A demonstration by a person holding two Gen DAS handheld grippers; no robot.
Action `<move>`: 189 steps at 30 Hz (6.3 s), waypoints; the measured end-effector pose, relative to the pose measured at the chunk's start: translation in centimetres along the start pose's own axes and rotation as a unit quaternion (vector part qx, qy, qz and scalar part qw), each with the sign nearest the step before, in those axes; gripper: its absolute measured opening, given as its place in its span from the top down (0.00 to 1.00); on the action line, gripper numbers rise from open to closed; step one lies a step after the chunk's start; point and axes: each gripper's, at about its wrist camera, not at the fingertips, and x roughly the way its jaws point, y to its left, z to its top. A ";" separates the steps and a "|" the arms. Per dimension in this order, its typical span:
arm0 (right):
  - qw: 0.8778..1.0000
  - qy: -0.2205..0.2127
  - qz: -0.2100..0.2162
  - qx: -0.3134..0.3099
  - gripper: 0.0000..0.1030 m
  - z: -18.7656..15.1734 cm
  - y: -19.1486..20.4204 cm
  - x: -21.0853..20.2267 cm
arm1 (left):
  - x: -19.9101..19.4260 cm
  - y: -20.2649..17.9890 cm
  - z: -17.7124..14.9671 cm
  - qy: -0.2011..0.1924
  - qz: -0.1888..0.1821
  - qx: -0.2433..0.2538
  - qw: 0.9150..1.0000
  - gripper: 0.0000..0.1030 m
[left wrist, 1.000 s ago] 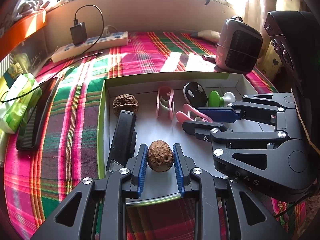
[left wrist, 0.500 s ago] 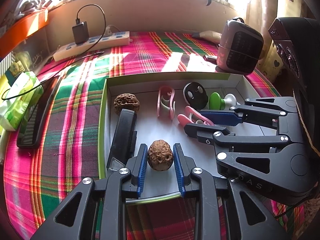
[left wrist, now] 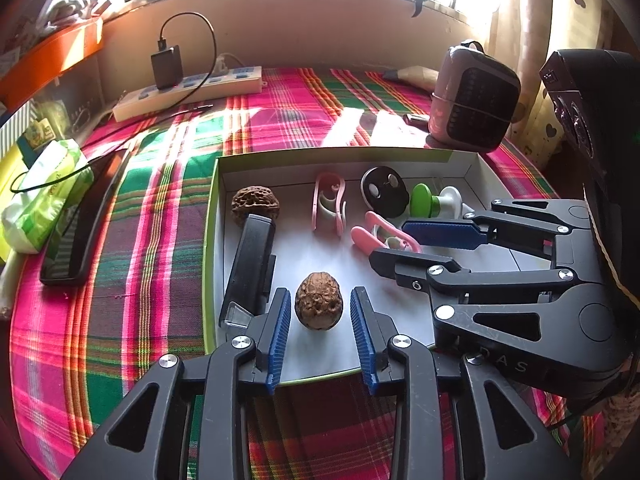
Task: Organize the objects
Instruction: 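Open both tools to drop the walnut and pink loop into the box, then move the left tool to the white jar while the right tool approaches the white knob, then grasp the white round jar with the left tool while the right tool grasps the white knob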
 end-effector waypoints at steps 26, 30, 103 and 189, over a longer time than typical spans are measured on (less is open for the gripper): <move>0.998 -0.049 -0.006 0.030 0.68 -2.4 1.0 -4.5 | -3.9 -0.9 -1.9 -0.031 0.002 0.000 1.000 0.71; 0.998 -0.058 -0.009 0.036 0.68 -2.9 1.1 -5.3 | -4.4 -1.0 -2.2 -0.034 -0.002 -0.002 0.999 0.71; 0.984 -0.043 -0.106 0.137 0.69 -10.2 -0.5 -5.9 | -2.2 -2.5 -5.4 0.002 -0.067 0.006 0.998 0.68; 0.986 -0.051 -0.086 0.135 0.69 -10.7 0.1 -6.4 | -2.4 -3.5 -5.0 -0.013 -0.040 0.005 0.999 0.72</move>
